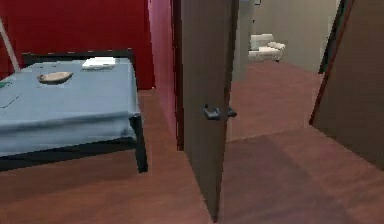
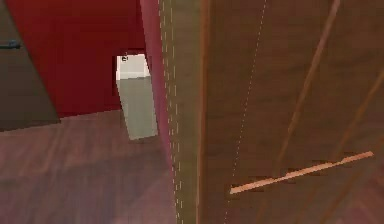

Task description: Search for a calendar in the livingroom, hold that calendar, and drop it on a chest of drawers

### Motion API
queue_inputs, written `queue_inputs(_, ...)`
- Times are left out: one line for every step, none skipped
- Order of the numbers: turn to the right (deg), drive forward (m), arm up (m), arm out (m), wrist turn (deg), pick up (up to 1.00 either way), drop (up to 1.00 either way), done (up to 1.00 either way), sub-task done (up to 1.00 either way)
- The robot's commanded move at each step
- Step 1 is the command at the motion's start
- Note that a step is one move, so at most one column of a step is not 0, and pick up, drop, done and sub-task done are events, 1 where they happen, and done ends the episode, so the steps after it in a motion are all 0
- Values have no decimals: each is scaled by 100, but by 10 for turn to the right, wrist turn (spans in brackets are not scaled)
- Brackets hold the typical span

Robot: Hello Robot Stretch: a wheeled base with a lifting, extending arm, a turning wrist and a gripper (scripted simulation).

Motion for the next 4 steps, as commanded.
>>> queue_inputs(270, 0, 0, 0, 0, 0, 0, 0, 0)
queue_inputs(0, 30, 0, 0, 0, 0, 0, 0, 0)
queue_inputs(150, 0, 0, 0, 0, 0, 0, 0, 0)
queue_inputs(0, 50, 0, 0, 0, 0, 0, 0, 0)
